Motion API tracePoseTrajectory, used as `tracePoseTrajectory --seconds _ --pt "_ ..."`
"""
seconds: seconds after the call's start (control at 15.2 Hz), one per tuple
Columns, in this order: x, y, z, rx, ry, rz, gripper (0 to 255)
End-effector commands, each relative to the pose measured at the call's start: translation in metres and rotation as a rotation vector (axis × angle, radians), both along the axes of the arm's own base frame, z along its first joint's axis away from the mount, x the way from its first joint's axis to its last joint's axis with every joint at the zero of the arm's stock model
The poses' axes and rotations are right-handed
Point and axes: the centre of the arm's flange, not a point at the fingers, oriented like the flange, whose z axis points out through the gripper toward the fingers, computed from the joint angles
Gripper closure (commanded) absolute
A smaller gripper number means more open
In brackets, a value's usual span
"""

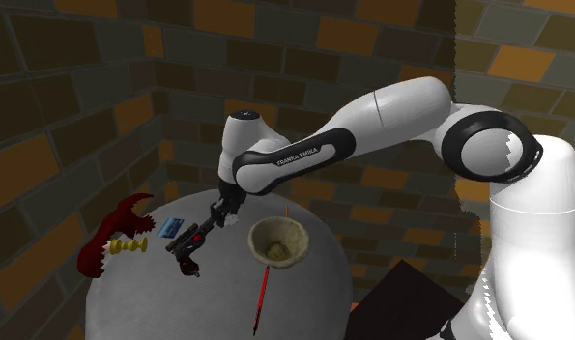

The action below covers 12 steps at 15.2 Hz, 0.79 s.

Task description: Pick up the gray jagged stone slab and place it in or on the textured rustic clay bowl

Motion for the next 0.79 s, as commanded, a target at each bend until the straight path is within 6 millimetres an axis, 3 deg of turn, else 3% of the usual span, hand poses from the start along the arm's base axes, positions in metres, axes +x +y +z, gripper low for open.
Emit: tracePoseTrajectory --seconds 0.0,0.73 --pt "0.0 0.0 0.012 0.0 0.0 0.0 255" --pt "0.0 0.0 0.07 0.0 0.0 0.0 255"
